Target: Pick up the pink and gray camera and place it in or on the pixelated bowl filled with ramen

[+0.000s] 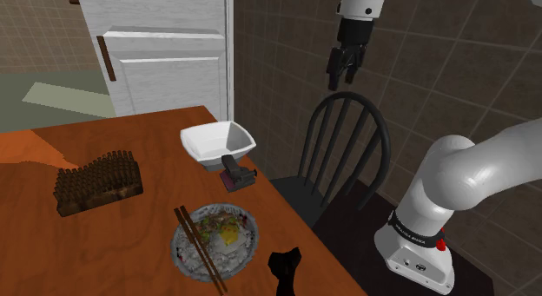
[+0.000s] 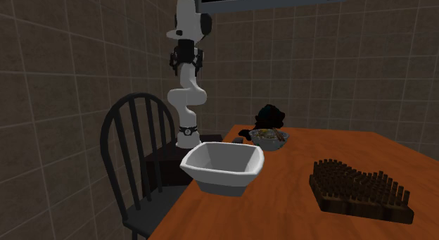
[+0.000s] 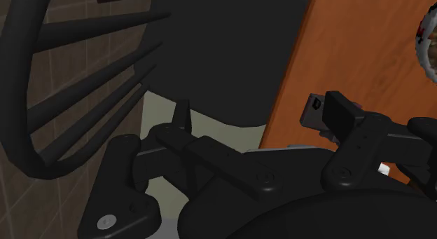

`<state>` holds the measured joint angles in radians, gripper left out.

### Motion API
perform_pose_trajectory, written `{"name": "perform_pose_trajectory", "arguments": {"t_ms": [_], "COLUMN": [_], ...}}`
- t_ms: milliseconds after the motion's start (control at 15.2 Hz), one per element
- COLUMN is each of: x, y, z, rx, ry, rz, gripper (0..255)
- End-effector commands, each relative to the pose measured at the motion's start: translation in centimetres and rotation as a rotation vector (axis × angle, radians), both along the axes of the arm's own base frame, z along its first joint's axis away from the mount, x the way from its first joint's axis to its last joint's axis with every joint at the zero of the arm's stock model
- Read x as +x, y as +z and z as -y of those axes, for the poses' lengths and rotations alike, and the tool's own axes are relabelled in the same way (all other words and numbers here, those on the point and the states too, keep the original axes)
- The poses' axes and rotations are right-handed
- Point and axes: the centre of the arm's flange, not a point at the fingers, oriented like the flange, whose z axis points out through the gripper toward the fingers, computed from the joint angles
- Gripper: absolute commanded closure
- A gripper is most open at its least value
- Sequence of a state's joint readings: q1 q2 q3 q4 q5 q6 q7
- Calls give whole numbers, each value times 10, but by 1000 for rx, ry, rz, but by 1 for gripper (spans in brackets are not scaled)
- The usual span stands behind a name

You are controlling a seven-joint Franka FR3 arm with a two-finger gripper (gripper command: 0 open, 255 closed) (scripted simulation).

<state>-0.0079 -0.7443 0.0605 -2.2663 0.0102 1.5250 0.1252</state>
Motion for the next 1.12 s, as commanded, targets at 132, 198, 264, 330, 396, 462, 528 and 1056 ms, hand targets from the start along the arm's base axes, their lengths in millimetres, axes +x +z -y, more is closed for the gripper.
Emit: {"name": "perform_pose_trajectory", "arguments": {"t_ms": [132, 198, 264, 330, 396, 462, 528, 1056], "x": [12, 18, 24, 31, 37, 44, 50, 107], "y": [-16, -23, -31, -39, -47, -55, -63, -129], "z": [-19, -28, -37, -47, -56, -64, -73, -140], "rx": [-9, -13, -18, -22, -26, -31, -35, -71], "ry": [-20, -30, -41, -51, -61, -71, -81, -163], "rz": [2, 3, 4, 5, 5, 6, 7, 14], "gripper": [0, 0, 0, 0, 0, 0, 0, 0]}}
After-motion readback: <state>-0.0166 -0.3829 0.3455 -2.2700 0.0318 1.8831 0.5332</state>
